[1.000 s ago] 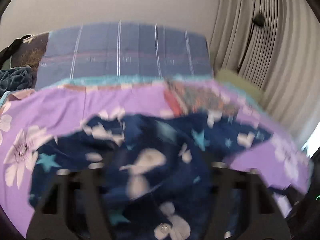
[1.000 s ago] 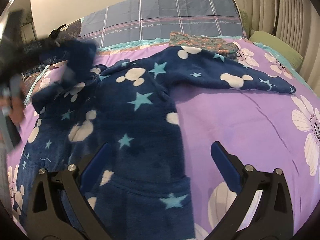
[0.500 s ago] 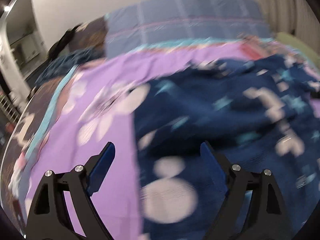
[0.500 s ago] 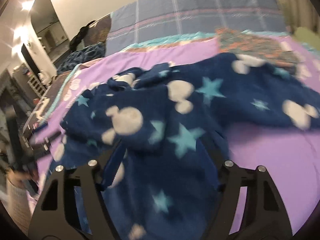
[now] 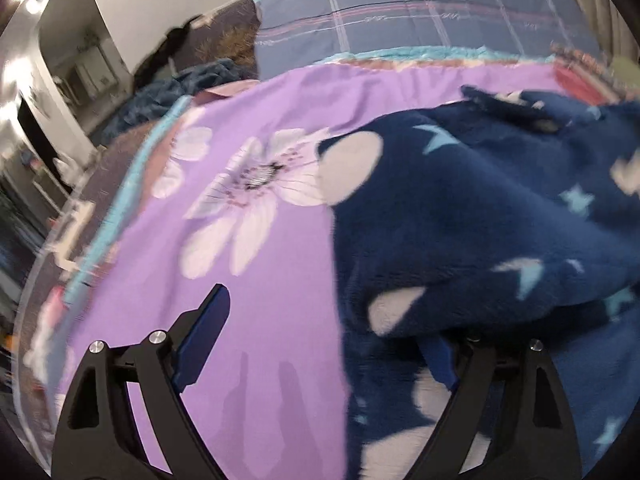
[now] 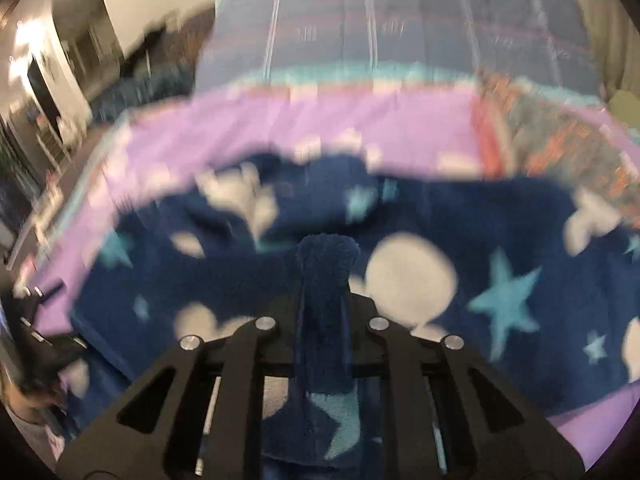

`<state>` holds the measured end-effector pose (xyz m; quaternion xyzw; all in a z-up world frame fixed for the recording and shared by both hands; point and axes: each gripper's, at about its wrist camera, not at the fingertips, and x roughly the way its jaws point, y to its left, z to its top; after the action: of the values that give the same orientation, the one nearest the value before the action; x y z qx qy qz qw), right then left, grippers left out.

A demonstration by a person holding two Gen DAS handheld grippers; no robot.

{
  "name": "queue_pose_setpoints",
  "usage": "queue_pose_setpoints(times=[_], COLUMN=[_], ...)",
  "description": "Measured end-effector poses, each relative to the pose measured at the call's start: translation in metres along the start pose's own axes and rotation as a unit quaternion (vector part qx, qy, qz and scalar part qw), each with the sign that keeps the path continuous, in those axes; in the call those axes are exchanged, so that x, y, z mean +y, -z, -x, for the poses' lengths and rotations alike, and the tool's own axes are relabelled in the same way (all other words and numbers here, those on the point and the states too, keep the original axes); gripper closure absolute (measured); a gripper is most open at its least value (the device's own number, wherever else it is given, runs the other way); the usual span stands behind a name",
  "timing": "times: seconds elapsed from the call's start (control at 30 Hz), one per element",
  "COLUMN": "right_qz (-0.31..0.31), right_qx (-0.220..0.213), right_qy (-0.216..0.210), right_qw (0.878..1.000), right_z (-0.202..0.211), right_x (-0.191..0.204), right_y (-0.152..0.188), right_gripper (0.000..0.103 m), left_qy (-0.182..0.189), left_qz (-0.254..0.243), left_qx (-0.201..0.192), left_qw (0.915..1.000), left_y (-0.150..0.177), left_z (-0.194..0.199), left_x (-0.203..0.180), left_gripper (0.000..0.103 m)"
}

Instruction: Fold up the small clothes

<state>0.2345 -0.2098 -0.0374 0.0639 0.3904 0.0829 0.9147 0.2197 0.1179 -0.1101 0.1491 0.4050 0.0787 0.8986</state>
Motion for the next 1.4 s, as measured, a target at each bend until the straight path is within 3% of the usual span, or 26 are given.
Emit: queue_pose_setpoints(times=[0.1, 0.2, 0.33, 0.4, 0.47, 0.53, 0.63, 0.67, 0.7, 0.77, 0.8, 0.87, 0.93, 1.03, 1.1, 1.13, 1.23, 1.3, 1.4], right_qz=[-0.01, -0.006, -0.03, -0.005, 0.029, 0.05, 0.019, 0.002, -0.017, -0.044, -0.042, -0.023, -0.032, -0.005, 0.006, -0.004, -0.032, -0.039, -0.031], right_qx=[-0.035, 0.065, 0.017, 0.009, 0.018, 0.028, 0.048, 0.056, 0.062, 0.072, 0.073, 0.058, 0.027, -0.015, 0.036, 0.057, 0.017, -0.021, -0.01], right_qy=[0.063, 0.099, 0.026, -0.025, -0.04, -0.022, 0.016, 0.023, 0.02, 0.001, 0.001, 0.012, 0.008, 0.066, 0.069, 0.056, 0.031, -0.013, -0.065], right_qw=[0.997, 0.993, 0.999, 1.0, 0.999, 0.998, 0.999, 0.998, 0.998, 0.996, 0.996, 0.998, 0.999, 0.998, 0.997, 0.997, 0.999, 0.999, 0.997], right_z=[0.011, -0.03, 0.006, 0.026, 0.037, 0.035, 0.026, 0.022, 0.018, 0.004, -0.003, -0.003, 0.014, 0.027, 0.009, 0.002, 0.021, 0.04, 0.037], right_x=[-0.015, -0.038, -0.046, -0.033, -0.018, -0.008, -0.022, -0.029, -0.035, -0.041, -0.039, -0.03, -0.027, -0.034, -0.044, -0.051, -0.059, -0.056, -0.04], right_y=[-0.01, -0.006, 0.011, 0.02, 0.032, 0.04, 0.047, 0.049, 0.052, 0.055, 0.054, 0.052, 0.047, 0.043, 0.05, 0.056, 0.057, 0.055, 0.054], right_gripper=[0.089, 0.072, 0.072, 0.072, 0.072, 0.066, 0.057, 0.046, 0.036, 0.032, 0.05, 0.095, 0.096, 0.094, 0.09, 0.089, 0.073, 0.073, 0.073], left_qy=[-0.008, -0.026, -0.044, -0.047, -0.044, -0.022, 0.023, 0.041, 0.061, 0.111, 0.134, 0.15, 0.137, 0.105, 0.114, 0.117, 0.125, 0.121, 0.155], left_qz=[0.001, -0.011, -0.039, -0.041, -0.031, -0.008, 0.012, 0.015, 0.019, 0.036, 0.048, 0.051, 0.043, 0.03, 0.052, 0.062, 0.076, 0.079, 0.09], left_qx=[-0.005, -0.01, -0.018, -0.017, -0.024, -0.034, -0.055, -0.064, -0.072, -0.081, -0.08, -0.065, -0.042, 0.004, 0.006, 0.006, 0.011, 0.006, -0.045], left_qw=[1.0, 0.9996, 0.9981, 0.9979, 0.9983, 0.9992, 0.9981, 0.997, 0.9954, 0.9899, 0.9865, 0.9852, 0.9887, 0.994, 0.9921, 0.9912, 0.9891, 0.9896, 0.9827], left_y=[0.003, 0.004, 0.009, 0.011, 0.011, 0.012, 0.012, 0.011, 0.009, -0.002, -0.012, -0.024, -0.028, -0.015, -0.01, -0.011, -0.009, -0.009, -0.02], left_z=[0.002, 0.006, 0.018, 0.025, 0.036, 0.049, 0.073, 0.08, 0.086, 0.09, 0.085, 0.069, 0.045, 0.007, 0.003, 0.004, 0.004, 0.011, 0.039], left_x=[0.001, -0.002, -0.006, -0.004, 0.0, 0.008, 0.016, 0.016, 0.017, 0.014, 0.008, -0.008, -0.026, -0.043, -0.038, -0.034, -0.027, -0.025, -0.025], left_gripper=[0.009, 0.009, 0.009, 0.009, 0.009, 0.009, 0.016, 0.017, 0.018, 0.024, 0.026, 0.031, 0.032, 0.029, 0.024, 0.021, 0.021, 0.021, 0.027])
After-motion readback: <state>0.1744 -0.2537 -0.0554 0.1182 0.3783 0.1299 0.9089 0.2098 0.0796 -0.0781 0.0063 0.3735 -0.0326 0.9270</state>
